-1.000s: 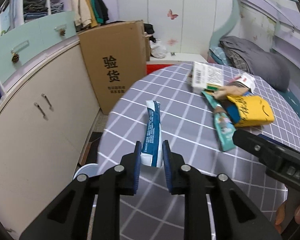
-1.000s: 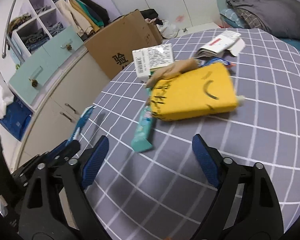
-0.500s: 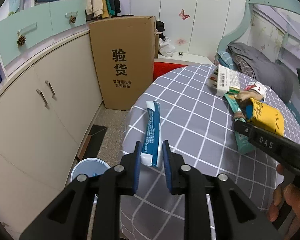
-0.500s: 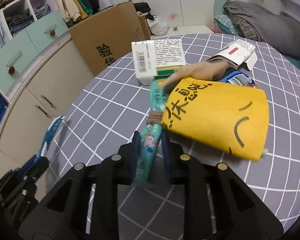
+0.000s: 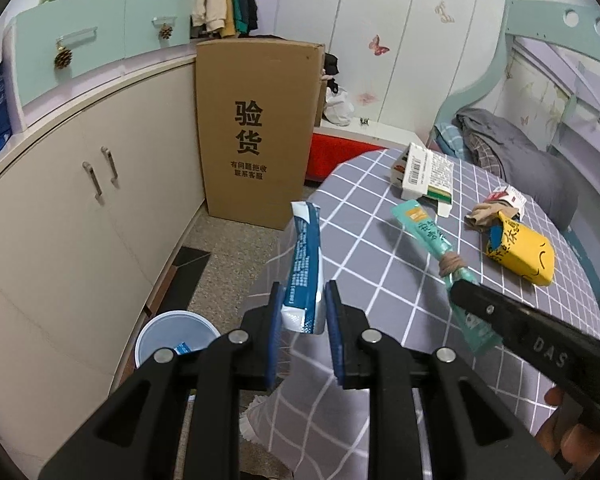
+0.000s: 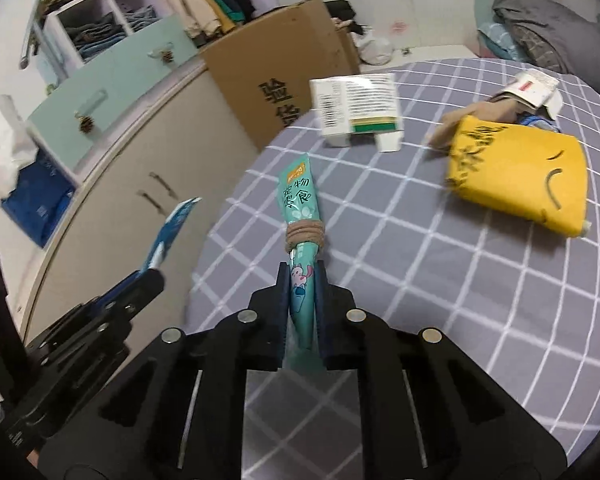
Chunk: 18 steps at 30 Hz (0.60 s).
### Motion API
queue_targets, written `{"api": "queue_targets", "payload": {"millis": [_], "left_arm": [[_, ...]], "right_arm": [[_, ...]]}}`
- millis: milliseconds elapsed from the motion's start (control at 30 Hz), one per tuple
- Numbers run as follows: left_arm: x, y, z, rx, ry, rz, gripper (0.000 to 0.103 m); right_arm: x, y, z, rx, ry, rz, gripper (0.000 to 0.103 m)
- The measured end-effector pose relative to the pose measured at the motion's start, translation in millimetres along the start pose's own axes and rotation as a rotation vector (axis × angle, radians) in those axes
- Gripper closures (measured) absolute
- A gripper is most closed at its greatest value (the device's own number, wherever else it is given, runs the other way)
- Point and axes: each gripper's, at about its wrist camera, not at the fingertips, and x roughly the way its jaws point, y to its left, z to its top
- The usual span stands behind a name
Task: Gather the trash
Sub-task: 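Carry both toothpaste tubes over the trash bin with both tools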
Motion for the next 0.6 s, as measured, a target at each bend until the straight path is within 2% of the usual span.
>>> {"api": "queue_targets", "payload": {"millis": [267,600], "left_arm": [[-16.8,46.1,-4.9,-0.073,-0.027,0.029,0.083],[-12.1,130.1,-10.1,-0.189,-0.007,0.111,0.083]], "right_arm": [[6.8,63.1,-10.0,-0.106,0.008,0.069,0.091],[56.6,141.6,-16.6,-0.243,0.067,0.133,0.091]]}}
